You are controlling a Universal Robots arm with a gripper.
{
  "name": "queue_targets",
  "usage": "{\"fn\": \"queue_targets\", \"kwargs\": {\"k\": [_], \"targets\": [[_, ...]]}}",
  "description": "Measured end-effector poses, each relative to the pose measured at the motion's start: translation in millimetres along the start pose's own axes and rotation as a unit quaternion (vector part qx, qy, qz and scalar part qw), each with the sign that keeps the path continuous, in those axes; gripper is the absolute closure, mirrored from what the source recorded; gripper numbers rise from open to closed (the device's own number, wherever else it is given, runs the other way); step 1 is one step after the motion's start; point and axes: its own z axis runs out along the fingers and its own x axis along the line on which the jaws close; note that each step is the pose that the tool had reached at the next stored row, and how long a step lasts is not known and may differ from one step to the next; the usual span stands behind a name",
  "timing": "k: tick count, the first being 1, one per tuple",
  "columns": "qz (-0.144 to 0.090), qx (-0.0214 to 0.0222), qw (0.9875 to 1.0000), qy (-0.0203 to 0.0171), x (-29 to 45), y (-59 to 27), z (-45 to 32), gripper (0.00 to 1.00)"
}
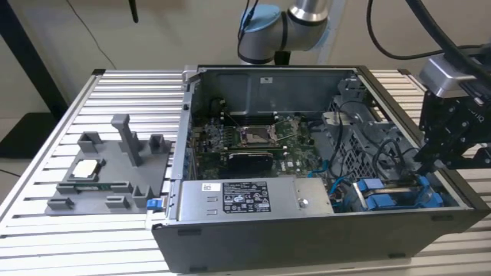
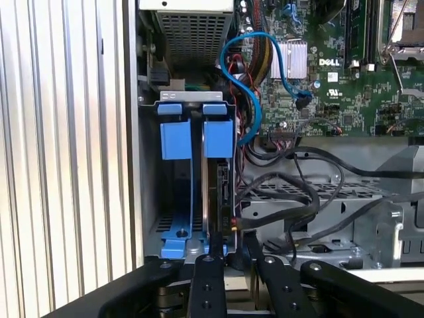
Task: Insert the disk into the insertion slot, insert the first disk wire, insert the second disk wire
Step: 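Insert the second disk wire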
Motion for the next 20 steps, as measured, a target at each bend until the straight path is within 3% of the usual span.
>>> {"fn": "queue_targets", "kwargs": {"k": [20], "targets": [[0.000,-0.0015,1.0000,0.0001,-0.5,-12.9,-2.2,0.73]]}}
